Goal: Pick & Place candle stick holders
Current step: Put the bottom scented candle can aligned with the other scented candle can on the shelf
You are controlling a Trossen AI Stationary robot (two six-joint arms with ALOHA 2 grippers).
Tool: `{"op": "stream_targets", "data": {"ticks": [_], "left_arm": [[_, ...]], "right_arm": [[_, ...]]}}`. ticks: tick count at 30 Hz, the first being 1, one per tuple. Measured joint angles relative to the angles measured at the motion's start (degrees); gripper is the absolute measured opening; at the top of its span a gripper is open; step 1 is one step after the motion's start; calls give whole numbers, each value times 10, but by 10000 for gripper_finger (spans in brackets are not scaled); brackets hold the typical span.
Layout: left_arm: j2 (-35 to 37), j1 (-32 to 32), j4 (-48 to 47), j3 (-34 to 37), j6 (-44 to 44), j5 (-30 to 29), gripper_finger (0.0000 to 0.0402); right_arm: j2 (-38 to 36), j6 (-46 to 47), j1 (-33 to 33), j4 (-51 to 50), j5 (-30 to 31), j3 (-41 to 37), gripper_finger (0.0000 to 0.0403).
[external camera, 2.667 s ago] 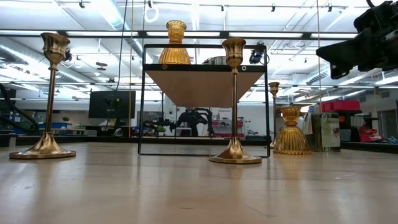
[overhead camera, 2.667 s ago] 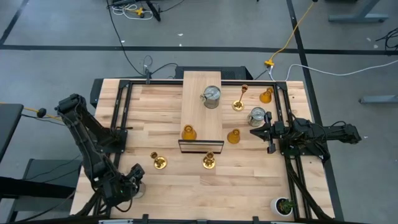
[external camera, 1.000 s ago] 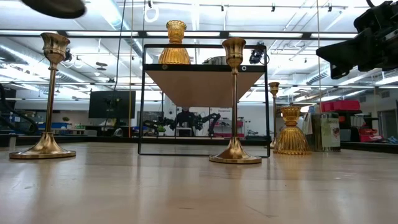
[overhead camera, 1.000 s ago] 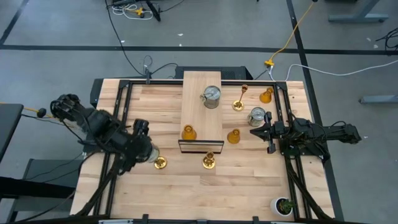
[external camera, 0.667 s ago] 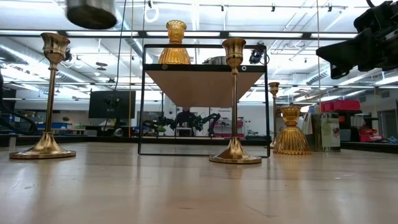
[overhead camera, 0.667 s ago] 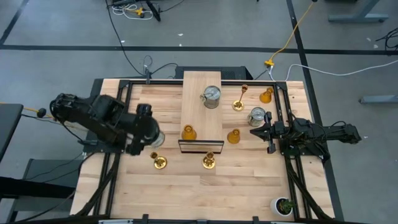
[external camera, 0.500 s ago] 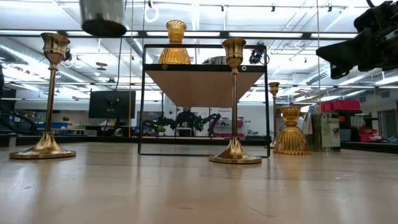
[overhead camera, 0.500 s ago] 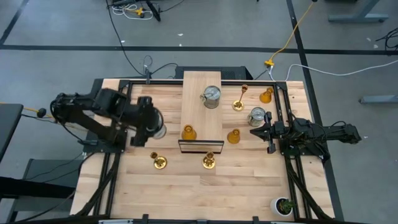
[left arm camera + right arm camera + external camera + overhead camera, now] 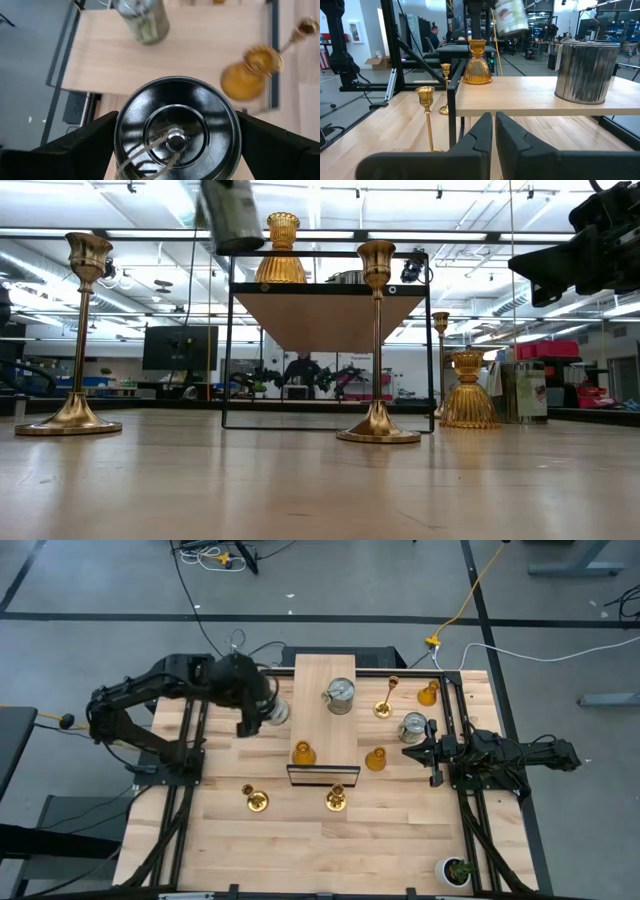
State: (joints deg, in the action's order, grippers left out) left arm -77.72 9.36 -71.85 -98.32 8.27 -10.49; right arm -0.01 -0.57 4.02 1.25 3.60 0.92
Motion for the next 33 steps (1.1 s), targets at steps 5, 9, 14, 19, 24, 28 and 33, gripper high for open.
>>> {"op": "stream_targets", "data": {"ticks": [5, 9, 14, 19, 24, 28, 33], "left_arm": [[-21, 41, 33, 0, 24, 12, 373], [-49, 64, 61, 0, 34, 32, 373], [-87, 89, 94, 0, 56, 61, 373], [-127, 113, 108, 0, 66, 62, 373], [-158, 131, 118, 0, 87, 65, 373], [-177, 142, 134, 0, 89, 97, 373], [-195, 152, 154, 0, 91, 114, 373]], "right_arm": [[0, 0, 0, 0, 0, 0, 27], [0, 0, 0, 0, 0, 0, 27], [0, 0, 0, 0, 0, 0, 27], [0, 0, 0, 0, 0, 0, 27], [0, 0, 0, 0, 0, 0, 27], [0, 0, 0, 0, 0, 0, 27], [0, 0, 0, 0, 0, 0, 27]]}}
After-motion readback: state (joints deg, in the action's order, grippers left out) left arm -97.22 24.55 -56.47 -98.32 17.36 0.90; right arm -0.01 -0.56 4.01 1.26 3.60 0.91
